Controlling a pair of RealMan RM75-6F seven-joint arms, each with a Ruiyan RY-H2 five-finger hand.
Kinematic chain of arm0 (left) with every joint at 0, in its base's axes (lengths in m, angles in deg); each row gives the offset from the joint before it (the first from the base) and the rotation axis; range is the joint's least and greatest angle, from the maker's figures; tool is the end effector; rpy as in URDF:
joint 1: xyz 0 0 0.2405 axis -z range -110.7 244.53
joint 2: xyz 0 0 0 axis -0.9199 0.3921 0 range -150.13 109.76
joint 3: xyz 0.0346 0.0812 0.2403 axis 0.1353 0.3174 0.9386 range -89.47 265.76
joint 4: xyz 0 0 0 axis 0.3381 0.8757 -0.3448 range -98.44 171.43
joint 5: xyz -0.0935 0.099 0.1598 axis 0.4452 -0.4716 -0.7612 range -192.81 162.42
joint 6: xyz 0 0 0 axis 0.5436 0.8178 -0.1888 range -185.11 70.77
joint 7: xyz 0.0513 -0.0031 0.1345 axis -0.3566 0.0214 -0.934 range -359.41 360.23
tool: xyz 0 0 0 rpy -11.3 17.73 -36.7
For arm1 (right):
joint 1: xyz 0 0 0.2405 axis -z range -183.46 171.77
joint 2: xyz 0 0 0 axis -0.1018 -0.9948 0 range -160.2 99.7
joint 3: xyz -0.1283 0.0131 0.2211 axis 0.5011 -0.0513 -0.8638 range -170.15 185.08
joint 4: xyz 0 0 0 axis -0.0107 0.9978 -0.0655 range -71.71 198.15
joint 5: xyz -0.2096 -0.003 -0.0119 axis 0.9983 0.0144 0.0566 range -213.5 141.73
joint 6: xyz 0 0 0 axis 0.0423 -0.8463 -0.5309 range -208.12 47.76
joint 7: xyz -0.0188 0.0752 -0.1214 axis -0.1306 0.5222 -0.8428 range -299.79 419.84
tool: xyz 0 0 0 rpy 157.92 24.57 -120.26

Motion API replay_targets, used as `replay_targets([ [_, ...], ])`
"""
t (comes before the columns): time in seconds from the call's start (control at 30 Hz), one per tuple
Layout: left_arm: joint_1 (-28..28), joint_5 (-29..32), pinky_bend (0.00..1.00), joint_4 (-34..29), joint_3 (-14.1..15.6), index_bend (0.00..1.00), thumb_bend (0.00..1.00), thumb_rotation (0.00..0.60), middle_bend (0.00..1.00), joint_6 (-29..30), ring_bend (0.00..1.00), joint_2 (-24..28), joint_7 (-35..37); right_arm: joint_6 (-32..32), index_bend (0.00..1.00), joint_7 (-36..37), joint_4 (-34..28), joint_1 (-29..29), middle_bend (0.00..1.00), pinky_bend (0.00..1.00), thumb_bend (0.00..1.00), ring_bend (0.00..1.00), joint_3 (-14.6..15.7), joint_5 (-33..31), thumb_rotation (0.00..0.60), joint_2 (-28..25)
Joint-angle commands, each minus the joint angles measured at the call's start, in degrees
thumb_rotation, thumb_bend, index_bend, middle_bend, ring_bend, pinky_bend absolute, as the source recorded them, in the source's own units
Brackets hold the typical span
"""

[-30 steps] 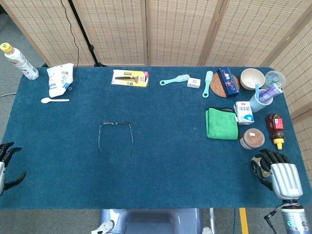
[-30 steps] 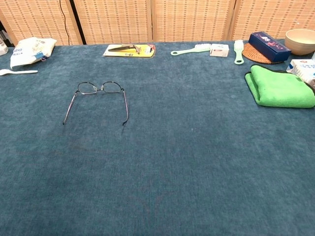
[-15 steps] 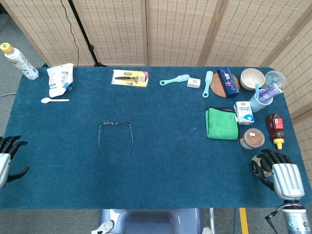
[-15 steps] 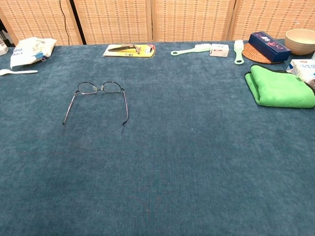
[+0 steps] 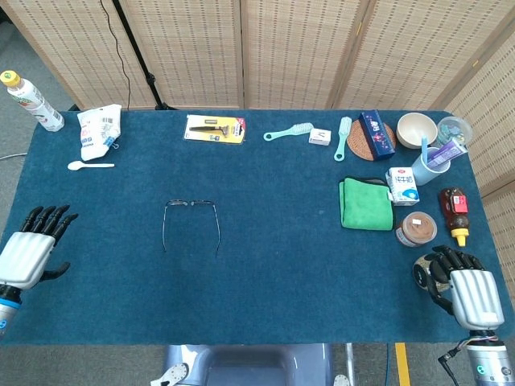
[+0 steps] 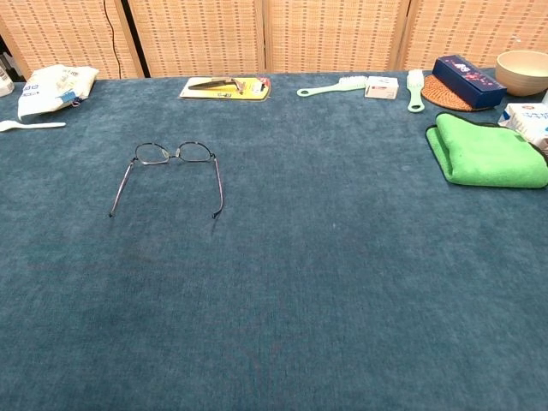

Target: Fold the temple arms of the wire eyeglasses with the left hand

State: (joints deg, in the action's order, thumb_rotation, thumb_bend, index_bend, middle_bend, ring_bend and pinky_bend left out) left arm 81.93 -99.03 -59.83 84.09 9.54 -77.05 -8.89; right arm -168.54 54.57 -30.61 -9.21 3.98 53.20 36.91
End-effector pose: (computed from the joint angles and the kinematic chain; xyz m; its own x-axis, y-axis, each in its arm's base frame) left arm -0.2915 0.2335 0.1569 0.5990 0.1910 0.7776 0.8004 -0.1679 -0.5754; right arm -0.2945 -0.1743 0.1466 0.4111 0.0549 0.9099 -0.9097 -0.0386 0.4134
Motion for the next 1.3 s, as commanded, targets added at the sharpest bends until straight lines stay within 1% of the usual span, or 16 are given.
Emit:
replay_targets([
  [0.03, 5.85, 2.77, 0.00, 1.01, -0.63, 0.09, 0.20, 0.584, 0.03, -8.78, 0.00, -0.13, -3.50, 0.03, 0.35, -0.11, -0.03, 0.03, 0.28, 0.32, 0.48, 0.31, -0.07, -0.20, 0.600, 0.01],
  [0.1, 7.99, 4.39, 0.00, 2.41, -1.28, 0.09, 0.20, 0.582, 0.02, -11.46, 0.00, -1.47, -4.82, 0.13, 0.35, -0.15, 0.00, 0.00, 0.28, 0.32, 0.48, 0.31, -0.13, -0.36, 0.600, 0.02],
  [0.2, 10.02, 5.63, 0.00, 3.89, -1.80, 0.09, 0.20, 0.582, 0.01, -13.55, 0.00, -3.02, -5.81, 0.16, 0.35, -0.08, 0.01, -0.07, 0.28, 0.32, 0.48, 0.31, -0.19, -0.32, 0.600, 0.02],
  [0.3, 13.20, 7.07, 0.00, 7.70, -2.77, 0.09, 0.20, 0.581, 0.01, -16.40, 0.00, -6.07, -6.92, 0.36, 0.35, 0.13, 0.14, -0.17, 0.28, 0.32, 0.48, 0.31, -0.23, -0.39, 0.600, -0.11],
  [0.53, 17.24, 8.24, 0.00, 12.90, -3.53, 0.12, 0.20, 0.579, 0.01, -18.90, 0.00, -10.36, -7.33, 0.20, 0.35, 0.37, 0.28, -0.09, 0.28, 0.32, 0.48, 0.31, -0.32, -0.50, 0.600, -0.28],
  [0.83, 21.30, 8.97, 0.00, 17.74, -3.37, 0.12, 0.20, 0.583, 0.00, -22.19, 0.00, -14.96, -5.93, 0.17, 0.35, 0.49, 0.59, -0.05, 0.28, 0.32, 0.48, 0.31, -0.49, -0.82, 0.600, -0.32],
  [1.03, 24.02, 8.83, 0.00, 21.54, -2.82, 0.12, 0.20, 0.582, 0.00, -23.82, 0.00, -18.32, -6.60, 0.20, 0.35, 0.21, 0.68, 0.06, 0.28, 0.32, 0.48, 0.31, -0.64, -1.38, 0.600, -0.28],
  [1.3, 26.34, 7.92, 0.00, 26.65, -2.06, 0.12, 0.20, 0.584, 0.00, -24.69, 0.00, -22.53, -5.10, 0.18, 0.35, -0.10, 0.67, 0.19, 0.28, 0.32, 0.48, 0.31, -0.77, -1.81, 0.600, -0.40],
])
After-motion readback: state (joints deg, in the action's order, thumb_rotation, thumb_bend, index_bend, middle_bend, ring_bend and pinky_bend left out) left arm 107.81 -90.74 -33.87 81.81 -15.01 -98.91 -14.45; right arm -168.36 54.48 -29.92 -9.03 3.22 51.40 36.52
